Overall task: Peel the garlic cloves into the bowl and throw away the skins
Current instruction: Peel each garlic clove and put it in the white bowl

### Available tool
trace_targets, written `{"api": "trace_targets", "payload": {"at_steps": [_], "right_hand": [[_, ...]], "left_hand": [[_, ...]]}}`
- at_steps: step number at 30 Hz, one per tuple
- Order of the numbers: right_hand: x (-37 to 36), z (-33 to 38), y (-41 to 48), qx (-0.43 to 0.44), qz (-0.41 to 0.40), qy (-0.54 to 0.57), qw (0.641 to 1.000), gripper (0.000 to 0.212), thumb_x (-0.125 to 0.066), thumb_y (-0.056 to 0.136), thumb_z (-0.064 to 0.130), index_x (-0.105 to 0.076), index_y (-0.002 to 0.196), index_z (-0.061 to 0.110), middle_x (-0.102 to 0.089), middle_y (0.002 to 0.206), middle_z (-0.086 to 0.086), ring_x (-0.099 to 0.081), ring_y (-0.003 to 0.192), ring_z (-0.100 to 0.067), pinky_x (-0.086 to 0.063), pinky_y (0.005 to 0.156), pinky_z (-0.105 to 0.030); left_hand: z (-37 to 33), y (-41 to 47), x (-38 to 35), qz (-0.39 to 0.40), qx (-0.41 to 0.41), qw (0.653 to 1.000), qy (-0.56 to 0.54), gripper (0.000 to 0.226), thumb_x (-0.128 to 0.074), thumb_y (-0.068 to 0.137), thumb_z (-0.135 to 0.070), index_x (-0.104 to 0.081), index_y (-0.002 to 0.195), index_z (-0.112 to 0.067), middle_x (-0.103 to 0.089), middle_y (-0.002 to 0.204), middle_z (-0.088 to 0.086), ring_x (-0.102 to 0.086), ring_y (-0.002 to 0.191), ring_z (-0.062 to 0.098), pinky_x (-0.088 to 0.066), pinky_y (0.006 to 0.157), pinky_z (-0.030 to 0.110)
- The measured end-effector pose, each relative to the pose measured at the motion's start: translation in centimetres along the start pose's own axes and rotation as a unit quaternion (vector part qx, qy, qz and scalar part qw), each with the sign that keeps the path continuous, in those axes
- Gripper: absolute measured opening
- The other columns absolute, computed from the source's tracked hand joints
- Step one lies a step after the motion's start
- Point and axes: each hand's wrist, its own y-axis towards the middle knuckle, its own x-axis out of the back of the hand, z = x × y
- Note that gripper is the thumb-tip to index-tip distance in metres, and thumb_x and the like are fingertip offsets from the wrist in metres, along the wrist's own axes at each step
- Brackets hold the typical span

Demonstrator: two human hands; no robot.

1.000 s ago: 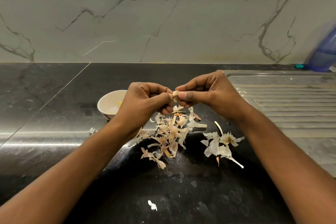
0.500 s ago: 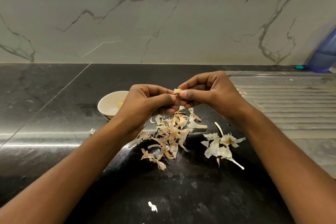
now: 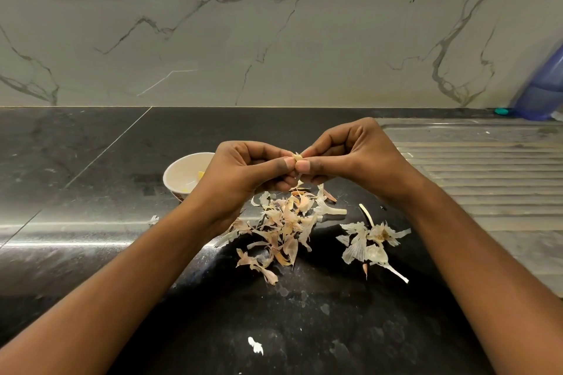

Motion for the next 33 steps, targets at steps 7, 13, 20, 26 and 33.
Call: {"api": "trace_targets", "payload": {"at_steps": [7, 13, 20, 26, 33], "right_hand": [[-0.05, -0.25, 0.05, 0.008, -0.006, 0.007, 1.000, 0.016, -0.081, 0.091, 0.005, -0.080, 0.106, 0.000, -0.082, 0.093, -0.013, -0.081, 0.085, -0.031, -0.068, 0.075, -0.035], [0.10, -0.07, 0.02, 0.013, -0.008, 0.004, 1.000, 0.018, -0.084, 0.088, 0.008, -0.081, 0.104, 0.000, -0.082, 0.092, -0.012, -0.081, 0.083, -0.030, -0.067, 0.073, -0.033], [0.24, 0.14, -0.04, 0.018, -0.010, 0.007, 1.000, 0.023, -0.085, 0.085, 0.010, -0.081, 0.106, 0.001, -0.082, 0.093, -0.012, -0.081, 0.084, -0.030, -0.067, 0.073, -0.033], [0.25, 0.17, -0.07, 0.012, 0.019, 0.009, 1.000, 0.023, -0.083, 0.086, 0.010, -0.081, 0.107, 0.000, -0.082, 0.094, -0.013, -0.080, 0.084, -0.029, -0.066, 0.072, -0.030], [0.09, 0.18, -0.08, 0.008, 0.042, 0.019, 0.999, 0.022, -0.080, 0.089, 0.003, -0.079, 0.110, -0.004, -0.082, 0.097, -0.015, -0.080, 0.085, -0.028, -0.066, 0.074, -0.029]], "left_hand": [[-0.07, -0.04, -0.08, -0.014, -0.021, 0.999, 0.046, 0.021, -0.075, 0.089, -0.011, -0.077, 0.107, -0.001, -0.079, 0.093, 0.020, -0.076, 0.081, 0.027, -0.065, 0.074, 0.029], [-0.12, -0.13, -0.09, -0.009, -0.037, 0.997, 0.071, 0.019, -0.074, 0.091, -0.007, -0.077, 0.108, 0.002, -0.079, 0.093, 0.020, -0.077, 0.082, 0.029, -0.064, 0.074, 0.030], [-0.32, -0.25, -0.03, 0.013, -0.027, 0.998, 0.051, 0.020, -0.073, 0.092, -0.005, -0.077, 0.109, 0.004, -0.079, 0.096, 0.022, -0.076, 0.084, 0.031, -0.065, 0.076, 0.031], [-0.25, -0.34, -0.27, 0.011, -0.027, 0.999, 0.046, 0.021, -0.076, 0.086, -0.011, -0.077, 0.101, 0.004, -0.077, 0.091, 0.025, -0.074, 0.079, 0.031, -0.064, 0.071, 0.030], [0.18, -0.26, -0.40, -0.006, -0.029, 0.998, 0.057, 0.010, -0.067, 0.095, 0.004, -0.077, 0.096, 0.003, -0.074, 0.087, 0.028, -0.070, 0.074, 0.031, -0.062, 0.066, 0.028]]}}
